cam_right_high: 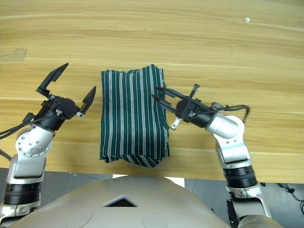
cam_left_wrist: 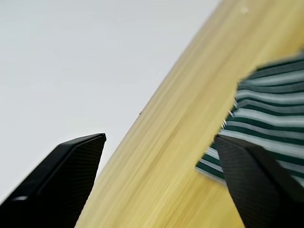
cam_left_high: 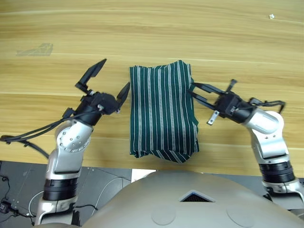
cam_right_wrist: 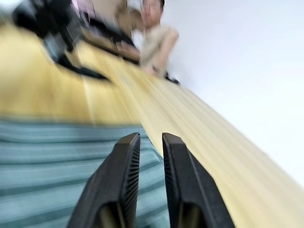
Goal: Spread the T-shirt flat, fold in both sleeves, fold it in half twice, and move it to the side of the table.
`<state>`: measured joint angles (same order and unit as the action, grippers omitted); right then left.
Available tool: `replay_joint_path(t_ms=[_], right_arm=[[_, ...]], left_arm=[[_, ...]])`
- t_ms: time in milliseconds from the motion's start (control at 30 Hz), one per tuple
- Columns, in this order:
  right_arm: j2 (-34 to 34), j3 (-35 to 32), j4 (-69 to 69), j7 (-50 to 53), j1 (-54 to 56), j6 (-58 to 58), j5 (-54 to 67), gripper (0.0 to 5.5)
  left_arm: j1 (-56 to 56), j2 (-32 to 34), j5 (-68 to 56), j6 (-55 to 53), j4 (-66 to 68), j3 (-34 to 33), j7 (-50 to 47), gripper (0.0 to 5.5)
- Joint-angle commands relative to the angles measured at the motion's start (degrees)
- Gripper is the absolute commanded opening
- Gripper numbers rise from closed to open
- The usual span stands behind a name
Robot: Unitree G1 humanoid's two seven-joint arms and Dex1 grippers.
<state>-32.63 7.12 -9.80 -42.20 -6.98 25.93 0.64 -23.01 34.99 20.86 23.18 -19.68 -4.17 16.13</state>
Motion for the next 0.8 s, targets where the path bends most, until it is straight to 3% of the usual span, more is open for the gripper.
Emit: replay_joint_path(t_ms=[33, 200, 300, 800], right_arm=[[-10.3, -7.1, 10.5, 4.9, -1.1, 26.3, -14.5, 1.48], [-14.3, -7.5, 16.9, 9.5, 0.8, 47.2, -29.3, 2.32], [-15.4, -4.7, 19.0, 10.7, 2.7, 52.8, -34.0, 2.80], [-15.7, 11.4, 18.5, 11.6, 3.9, 50.4, -35.9, 2.80]], left_arm=[[-14.6, 7.1, 16.7, 12.4, -2.4, -5.1, -3.6, 4.26], [-19.0, 12.2, 23.5, 19.9, 1.6, -7.1, -5.1, 4.26], [-19.5, 14.5, 26.5, 23.0, 3.2, -6.4, -5.5, 4.26], [-18.8, 15.5, 20.8, 24.6, 3.5, 4.9, 0.9, 4.26]])
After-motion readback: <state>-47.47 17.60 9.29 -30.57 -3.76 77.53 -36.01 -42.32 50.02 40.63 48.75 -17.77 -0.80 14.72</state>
